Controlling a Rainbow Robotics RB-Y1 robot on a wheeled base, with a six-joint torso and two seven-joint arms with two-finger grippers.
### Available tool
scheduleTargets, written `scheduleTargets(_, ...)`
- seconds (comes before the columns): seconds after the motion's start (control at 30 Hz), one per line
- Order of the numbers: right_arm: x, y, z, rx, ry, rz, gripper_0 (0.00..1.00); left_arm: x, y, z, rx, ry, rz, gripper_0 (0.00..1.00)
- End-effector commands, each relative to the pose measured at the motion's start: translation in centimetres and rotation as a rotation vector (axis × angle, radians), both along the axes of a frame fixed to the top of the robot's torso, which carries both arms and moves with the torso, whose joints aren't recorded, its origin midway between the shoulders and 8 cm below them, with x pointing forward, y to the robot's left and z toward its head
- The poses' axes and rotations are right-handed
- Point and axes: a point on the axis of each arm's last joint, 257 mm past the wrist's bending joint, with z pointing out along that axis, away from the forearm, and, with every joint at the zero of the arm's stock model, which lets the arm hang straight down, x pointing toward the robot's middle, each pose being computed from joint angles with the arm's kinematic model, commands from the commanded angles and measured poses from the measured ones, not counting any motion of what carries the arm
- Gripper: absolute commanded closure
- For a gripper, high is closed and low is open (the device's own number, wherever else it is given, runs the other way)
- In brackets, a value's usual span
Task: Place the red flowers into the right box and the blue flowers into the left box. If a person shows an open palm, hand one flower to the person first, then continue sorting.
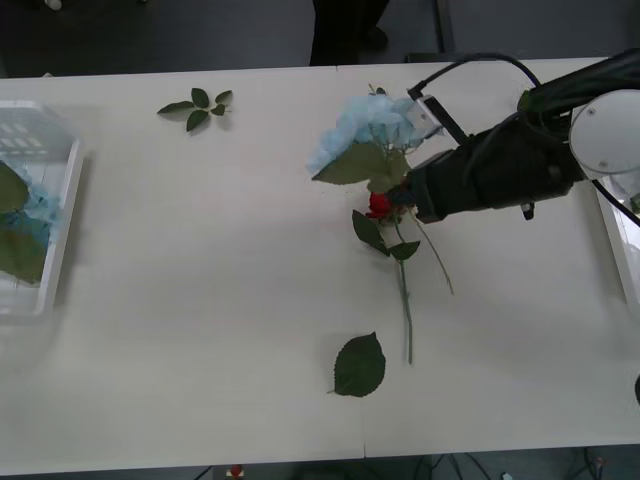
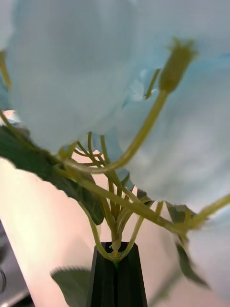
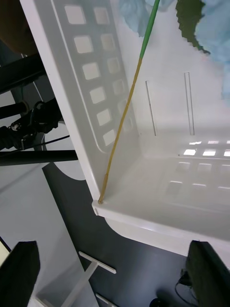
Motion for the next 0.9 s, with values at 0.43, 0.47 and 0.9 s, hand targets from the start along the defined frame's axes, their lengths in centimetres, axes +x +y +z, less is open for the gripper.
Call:
scheduleTargets(0.43,-0.2,10.6,12.6,0.321,-0.191,0.135,1.00,0.7,1.5,3.4,0.060,-0.003,-0.060,0.00)
scheduleTargets(0.47,-0.2,10.6,12.5,0.320,-0.191,0.134,1.00,0.6,1.6,3.5,0.062,-0.004,-0.059,0.00)
scheduleTargets(0.9,7.9,9.9,23.4,0.426,-0.468,-0.002,1.00,0.6,1.7,3.6,0.067,-0.002,-0.061,0.00)
